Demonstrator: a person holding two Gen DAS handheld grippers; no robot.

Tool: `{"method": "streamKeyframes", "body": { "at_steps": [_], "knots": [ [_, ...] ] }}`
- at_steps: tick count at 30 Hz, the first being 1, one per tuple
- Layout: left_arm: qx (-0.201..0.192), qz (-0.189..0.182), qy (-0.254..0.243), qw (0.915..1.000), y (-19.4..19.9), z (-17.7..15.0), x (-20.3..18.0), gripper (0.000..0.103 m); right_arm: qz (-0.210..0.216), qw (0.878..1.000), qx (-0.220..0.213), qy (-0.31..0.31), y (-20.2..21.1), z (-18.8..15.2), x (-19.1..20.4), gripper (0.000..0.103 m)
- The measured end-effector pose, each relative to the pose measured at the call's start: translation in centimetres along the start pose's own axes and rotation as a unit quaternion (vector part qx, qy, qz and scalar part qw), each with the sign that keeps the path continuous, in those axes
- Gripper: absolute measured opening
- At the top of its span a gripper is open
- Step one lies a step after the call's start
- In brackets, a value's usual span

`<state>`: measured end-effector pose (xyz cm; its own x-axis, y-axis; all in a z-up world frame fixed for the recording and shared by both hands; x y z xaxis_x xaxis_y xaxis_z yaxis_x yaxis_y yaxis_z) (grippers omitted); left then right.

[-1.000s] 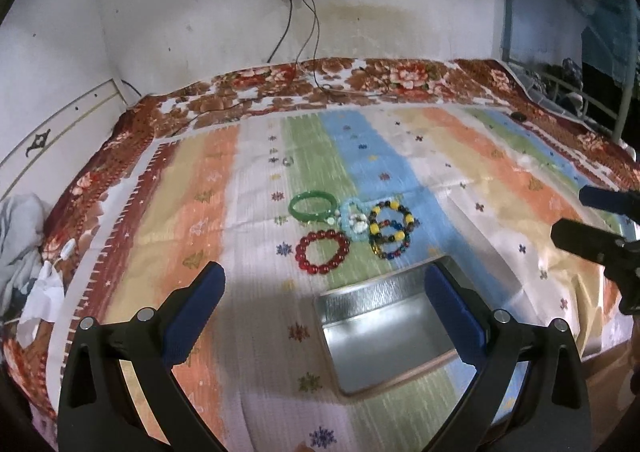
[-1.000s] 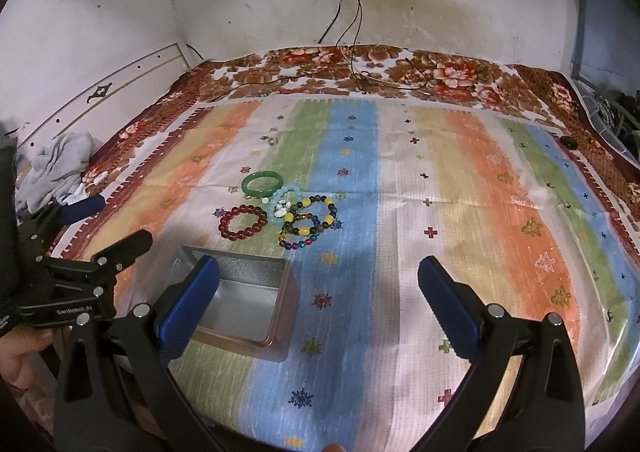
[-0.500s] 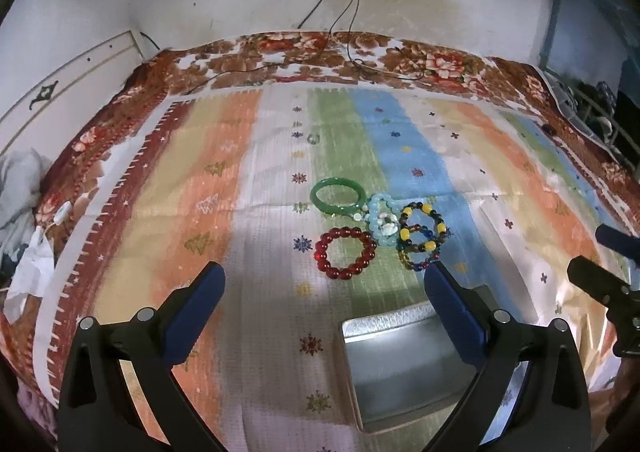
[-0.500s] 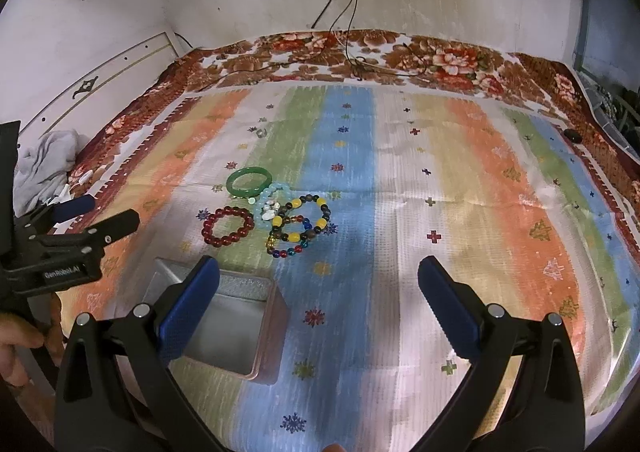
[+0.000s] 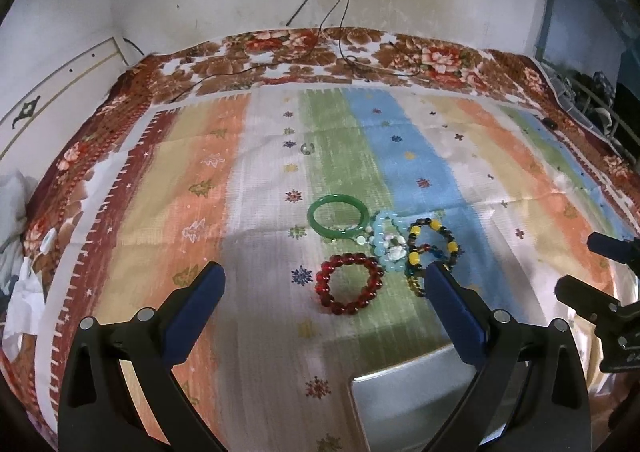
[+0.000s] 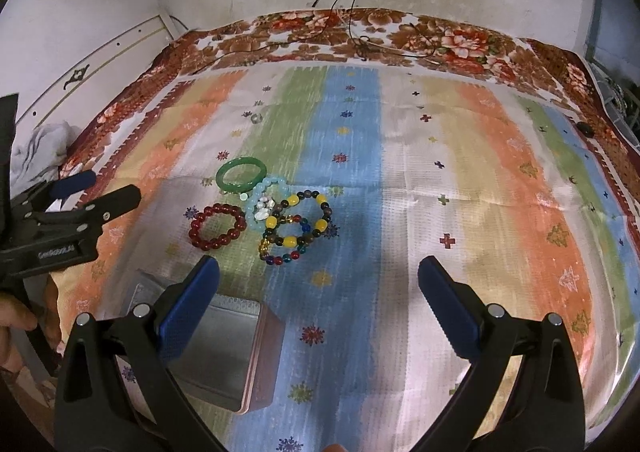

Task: Organize jewelry
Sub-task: 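Move both tools forward over the bracelet cluster beside the tin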

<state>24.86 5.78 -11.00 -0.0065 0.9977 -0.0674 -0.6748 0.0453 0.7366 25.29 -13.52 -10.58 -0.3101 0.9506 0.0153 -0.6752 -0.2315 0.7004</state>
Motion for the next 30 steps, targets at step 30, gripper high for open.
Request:
{"method": "streamKeyframes", "body": {
  "at_steps": [30],
  "knots": [
    [0.099, -0.013, 0.048, 0.9939, -10.4, 0.9, 3.3, 0.097, 0.003, 0.990, 0.122, -0.076, -10.0, 0.2, -2.3, 0.098]
  ]
}}
Point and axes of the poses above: each gripper's, at about its wrist camera, not at the fingertips, and y roughly against the way its jaws point, x to its left, z to its top, the point moved 9 cm from there along -y, roughly the way its jaws point, and after that the axes turned 4 degrees about -z, right-handed, at the moved point
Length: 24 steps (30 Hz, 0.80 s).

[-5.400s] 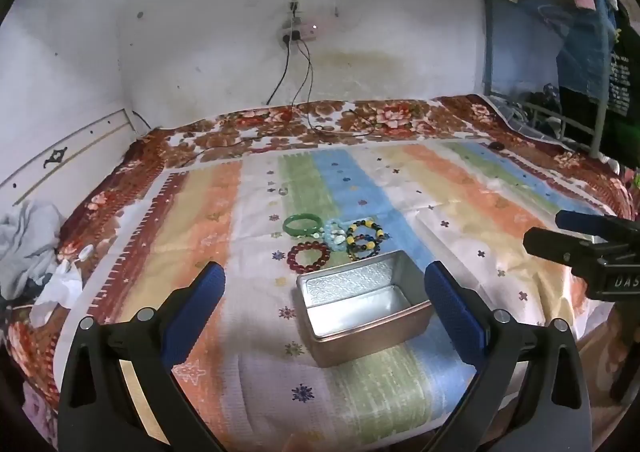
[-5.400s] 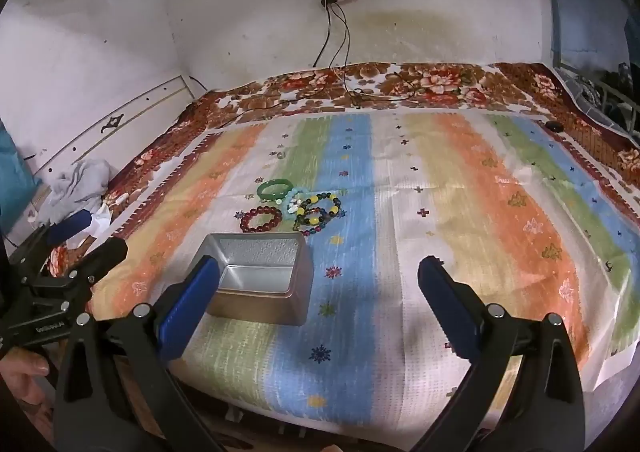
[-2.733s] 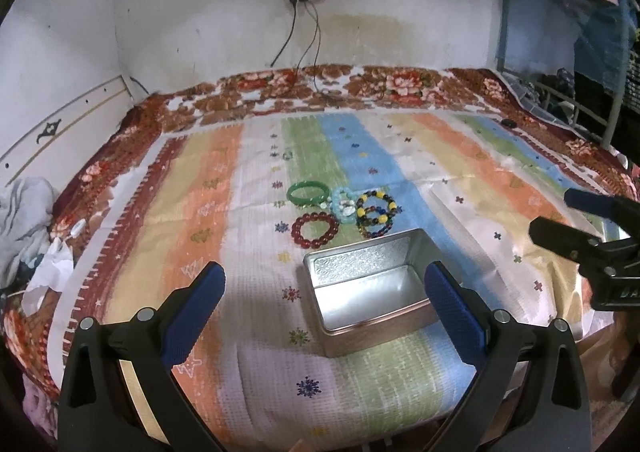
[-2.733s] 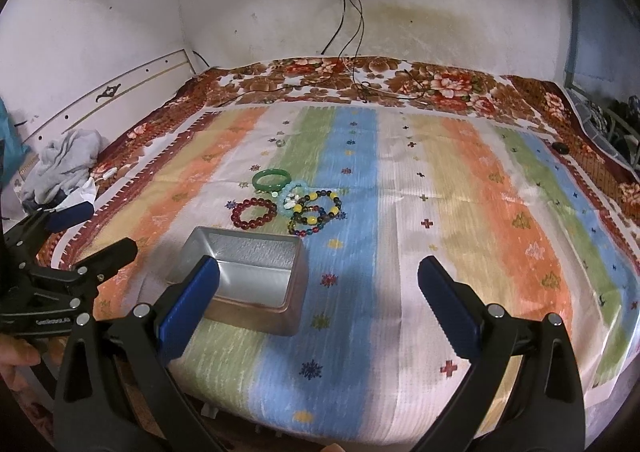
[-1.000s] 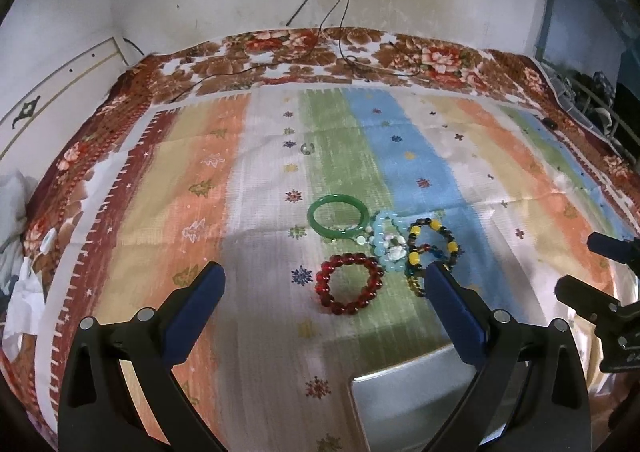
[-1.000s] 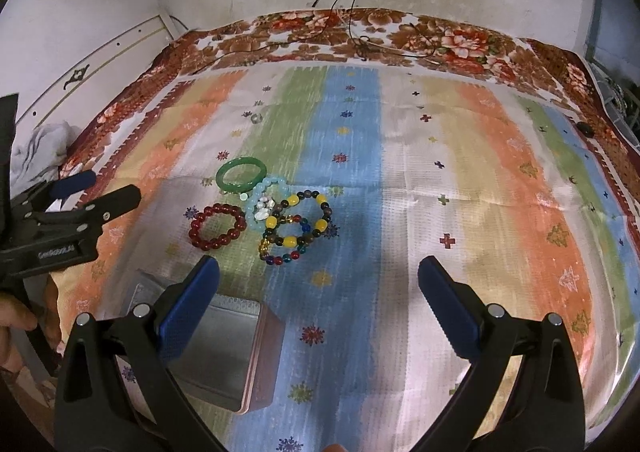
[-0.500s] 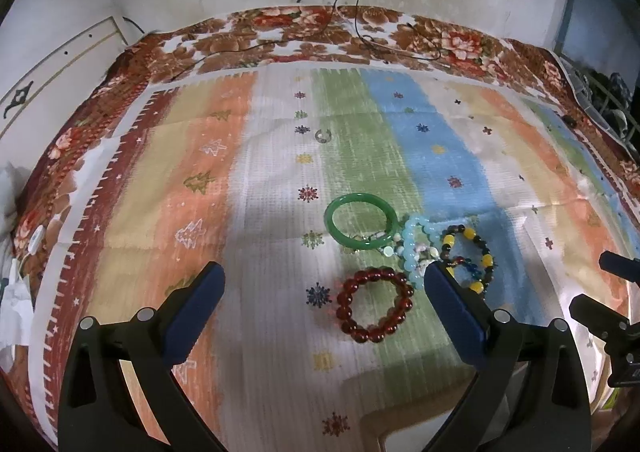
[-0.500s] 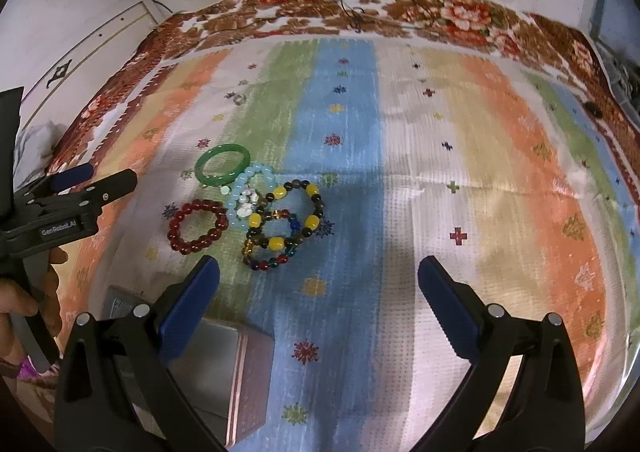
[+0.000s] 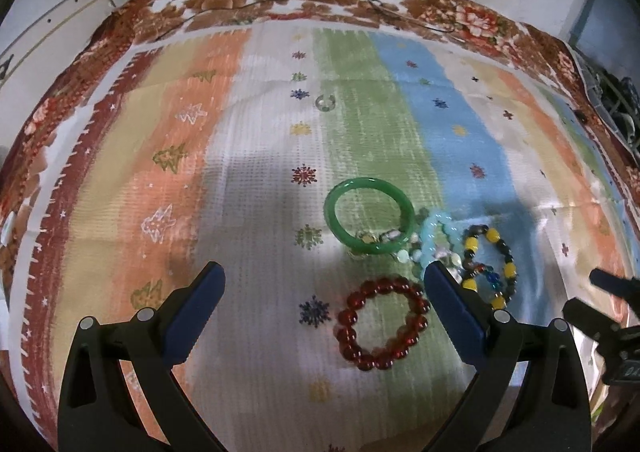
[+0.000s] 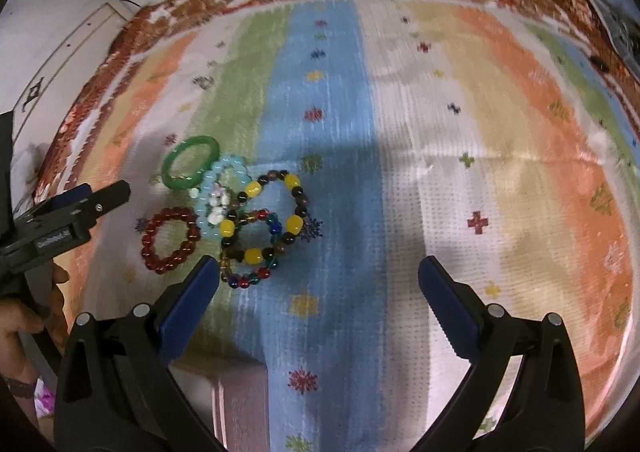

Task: Organize jewelry
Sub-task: 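Move both tools forward over the bracelet cluster beside the tin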

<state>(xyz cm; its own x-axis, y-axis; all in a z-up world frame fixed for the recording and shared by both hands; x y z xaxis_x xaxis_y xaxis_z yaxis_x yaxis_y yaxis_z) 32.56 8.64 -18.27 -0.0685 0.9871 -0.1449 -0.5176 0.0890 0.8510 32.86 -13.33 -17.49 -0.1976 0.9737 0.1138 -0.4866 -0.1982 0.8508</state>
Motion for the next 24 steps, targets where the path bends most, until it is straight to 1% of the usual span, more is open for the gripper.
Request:
{"method": "streamKeyframes", "body": {
  "at_steps": [4, 14, 15, 18, 24],
  "knots": [
    [0.008, 0.000, 0.002, 1.0000, -0.9, 0.4, -0.1, 0.097, -0.007, 1.000, 0.006, 0.006, -1.0, 0.3, -0.2, 0.098],
    [0.024, 0.008, 0.008, 0.9997, -2.4, 0.8, 0.7, 0.097, -0.005, 1.000, 0.021, -0.017, -2.4, 0.9, -1.0, 0.098],
    [0.026, 0.009, 0.007, 0.9996, -2.6, 0.8, 0.8, 0.097, -0.004, 0.999, 0.023, -0.022, -2.6, 0.9, -1.0, 0.098],
    [0.030, 0.010, 0.008, 0.9995, -3.2, 1.0, 1.0, 0.097, 0.017, 0.998, 0.041, -0.055, -3.3, 0.8, -1.0, 0.098],
    [0.047, 0.013, 0.007, 0.9988, -4.9, 1.3, 1.3, 0.097, 0.002, 0.995, 0.061, -0.075, -5.1, 1.3, -1.5, 0.098]
  ]
}}
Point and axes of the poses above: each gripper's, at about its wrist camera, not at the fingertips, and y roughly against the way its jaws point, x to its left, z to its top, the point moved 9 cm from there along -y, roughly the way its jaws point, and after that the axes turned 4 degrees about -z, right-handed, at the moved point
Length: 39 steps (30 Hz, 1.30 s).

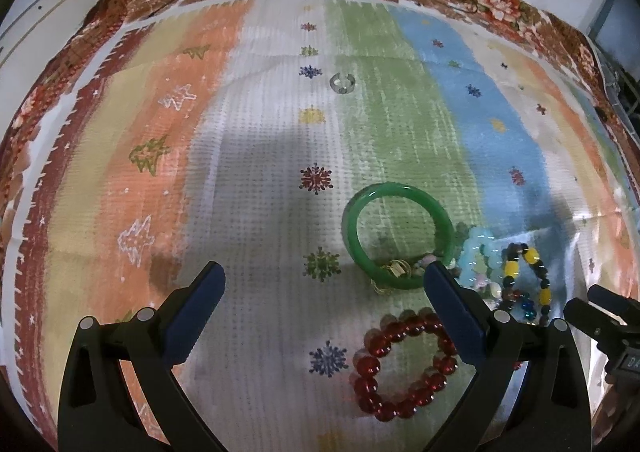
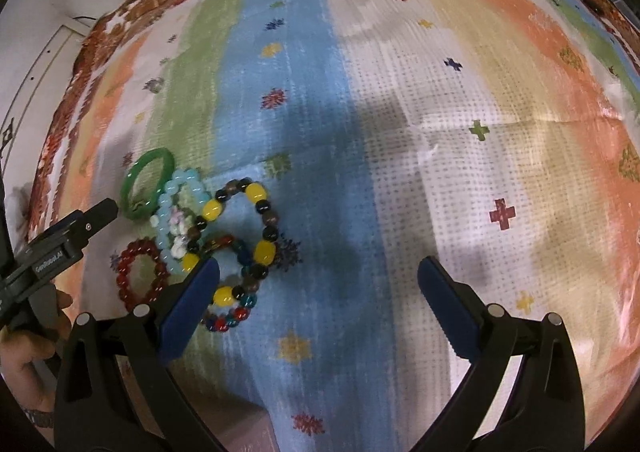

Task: Organize jewelry
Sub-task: 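Move both tools forward over the bracelet cluster beside the tin, then close left tool on green jade bangle while right tool grasps yellow-black bead bracelet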

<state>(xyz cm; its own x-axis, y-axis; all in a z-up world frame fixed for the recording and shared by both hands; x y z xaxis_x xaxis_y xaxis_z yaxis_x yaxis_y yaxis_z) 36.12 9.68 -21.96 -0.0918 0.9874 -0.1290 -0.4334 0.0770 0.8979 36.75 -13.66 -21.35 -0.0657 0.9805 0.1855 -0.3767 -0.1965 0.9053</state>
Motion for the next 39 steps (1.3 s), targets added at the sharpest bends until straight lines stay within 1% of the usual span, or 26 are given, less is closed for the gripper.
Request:
{"method": "streamKeyframes", "body": {
  "at_steps": [5, 8, 12, 13, 15, 18, 19, 20, 21, 22, 23, 24, 25, 26, 27, 28, 29, 30, 31, 34, 36, 37, 39],
  "knots": [
    [0.004, 0.004, 0.003, 1.0000, -1.0, 0.6, 0.3, 0.097, -0.009, 1.000, 0.016, -0.012, -1.7, 0.3, -0.2, 0.095],
    [0.005, 0.002, 0.005, 1.0000, -1.7, 1.3, 0.3, 0.097, -0.022, 1.000, 0.014, -0.004, -2.1, 0.7, -0.1, 0.095],
    [0.018, 0.007, 0.003, 0.9998, -3.2, 1.8, 0.2, 0.097, -0.049, 0.999, 0.010, 0.010, -2.7, 1.3, 0.2, 0.085],
    [0.026, 0.010, 0.000, 0.9996, -3.6, 1.8, 0.1, 0.097, -0.055, 0.998, 0.009, 0.015, -2.8, 1.4, 0.2, 0.084],
    [0.032, 0.020, -0.012, 0.9992, -4.1, 1.6, 0.0, 0.097, -0.068, 0.997, 0.006, 0.034, -2.9, 1.4, 0.4, 0.079],
    [0.030, 0.031, -0.030, 0.9986, -4.2, 1.3, -0.2, 0.097, -0.069, 0.997, 0.004, 0.038, -3.0, 1.5, 0.4, 0.076],
    [0.028, 0.030, -0.033, 0.9986, -4.2, 1.3, -0.2, 0.095, -0.067, 0.997, 0.004, 0.039, -3.1, 1.5, 0.3, 0.075],
    [0.025, 0.026, -0.041, 0.9985, -4.1, 1.3, -0.3, 0.079, -0.068, 0.997, 0.004, 0.041, -3.1, 1.5, 0.3, 0.073],
    [0.018, 0.029, -0.053, 0.9980, -3.8, 1.4, -0.5, 0.068, -0.069, 0.997, 0.004, 0.044, -3.2, 1.4, 0.2, 0.071],
    [0.017, 0.029, -0.061, 0.9976, -3.6, 1.5, -0.6, 0.044, -0.070, 0.997, 0.004, 0.044, -3.1, 1.4, 0.1, 0.070],
    [0.021, 0.024, -0.070, 0.9971, -3.6, 1.4, -1.1, 0.029, -0.071, 0.997, 0.003, 0.043, -3.1, 1.4, 0.0, 0.066],
    [0.025, 0.022, -0.074, 0.9967, -3.5, 1.4, -1.5, 0.024, -0.070, 0.997, 0.002, 0.042, -3.0, 1.3, -0.1, 0.061],
    [0.030, 0.019, -0.081, 0.9961, -3.6, 1.2, -1.9, 0.016, -0.069, 0.997, 0.003, 0.039, -2.9, 1.3, -0.2, 0.059],
    [0.032, 0.020, -0.090, 0.9952, -3.7, 1.0, -2.2, 0.012, -0.066, 0.997, 0.003, 0.037, -2.7, 1.3, -0.3, 0.051],
    [0.032, 0.020, -0.095, 0.9947, -3.8, 0.9, -2.3, 0.012, -0.064, 0.997, 0.003, 0.037, -2.6, 1.2, -0.5, 0.041],
    [0.032, 0.017, -0.095, 0.9949, -3.9, 0.9, -2.3, 0.011, -0.060, 0.997, 0.004, 0.037, -2.5, 1.2, -0.5, 0.036],
    [0.032, 0.010, -0.090, 0.9954, -3.9, 0.9, -2.2, 0.010, -0.055, 0.998, 0.005, 0.038, -2.5, 1.2, -0.5, 0.026],
    [0.032, 0.002, -0.086, 0.9958, -3.9, 0.9, -2.1, 0.009, -0.049, 0.998, 0.008, 0.041, -2.5, 1.1, -0.4, 0.018],
    [0.032, -0.003, -0.084, 0.9960, -3.8, 0.9, -2.1, 0.008, -0.039, 0.998, 0.012, 0.045, -2.6, 1.0, -0.2, 0.013],
    [0.028, -0.032, -0.066, 0.9969, -3.6, 1.0, -1.8, 0.007, -0.027, 0.998, 0.013, 0.048, -2.4, 1.1, -0.1, 0.012],
    [0.022, -0.050, -0.052, 0.9972, -3.1, 1.3, -1.6, 0.007, -0.004, 0.999, 0.019, 0.036, -2.2, 1.0, 0.0, 0.012],
    [0.019, -0.052, -0.051, 0.9971, -2.9, 1.4, -1.6, 0.007, 0.006, 0.999, 0.022, 0.031, -2.0, 1.0, 0.1, 0.012],
    [0.011, -0.052, -0.053, 0.9972, -2.2, 1.6, -1.6, 0.007, 0.011, 0.999, 0.020, 0.031, -1.4, 1.2, 0.2, 0.012]
  ]
}}
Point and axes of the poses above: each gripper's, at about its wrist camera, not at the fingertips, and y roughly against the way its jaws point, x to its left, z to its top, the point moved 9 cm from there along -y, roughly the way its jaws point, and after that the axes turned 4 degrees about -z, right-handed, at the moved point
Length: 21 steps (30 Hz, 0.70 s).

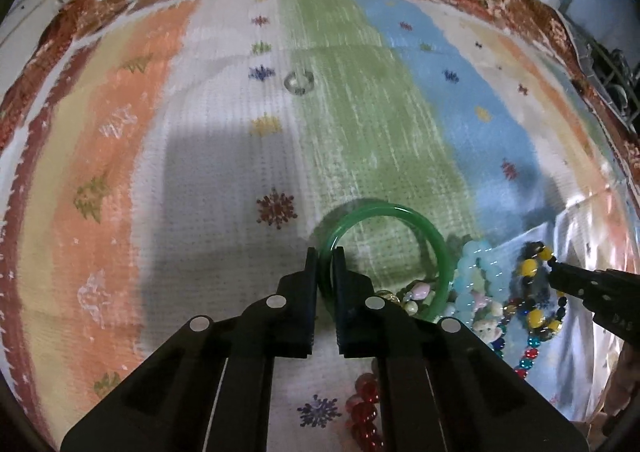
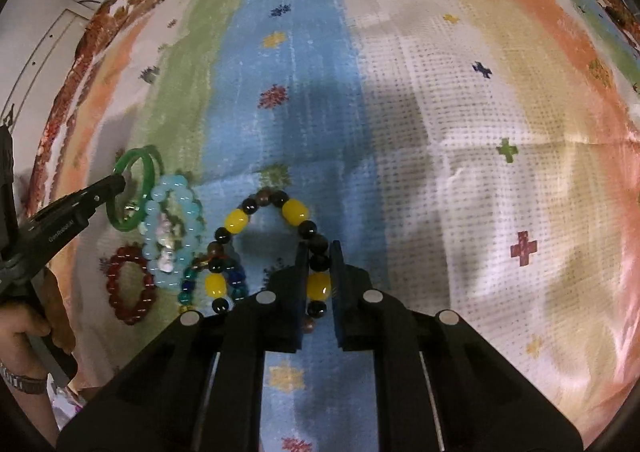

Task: Organize jewelry
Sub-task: 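Close left tool on green jade bangle while right tool grasps yellow-black bead bracelet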

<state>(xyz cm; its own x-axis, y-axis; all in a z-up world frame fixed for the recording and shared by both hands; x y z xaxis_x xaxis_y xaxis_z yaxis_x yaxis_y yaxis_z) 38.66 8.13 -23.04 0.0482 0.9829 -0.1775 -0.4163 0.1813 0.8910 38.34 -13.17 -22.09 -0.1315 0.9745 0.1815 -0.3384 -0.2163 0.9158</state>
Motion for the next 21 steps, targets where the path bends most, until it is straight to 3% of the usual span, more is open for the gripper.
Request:
{"method": "streamKeyframes", "body": {
  "at_steps": [21],
  "knots": [
    [-0.062, -0.004, 0.014, 0.9979, 9.2, -1.4, -1.6, 0.007, 0.033, 0.995, -0.070, 0.066, 9.0, -1.4, 4.9, 0.012]
  ]
}}
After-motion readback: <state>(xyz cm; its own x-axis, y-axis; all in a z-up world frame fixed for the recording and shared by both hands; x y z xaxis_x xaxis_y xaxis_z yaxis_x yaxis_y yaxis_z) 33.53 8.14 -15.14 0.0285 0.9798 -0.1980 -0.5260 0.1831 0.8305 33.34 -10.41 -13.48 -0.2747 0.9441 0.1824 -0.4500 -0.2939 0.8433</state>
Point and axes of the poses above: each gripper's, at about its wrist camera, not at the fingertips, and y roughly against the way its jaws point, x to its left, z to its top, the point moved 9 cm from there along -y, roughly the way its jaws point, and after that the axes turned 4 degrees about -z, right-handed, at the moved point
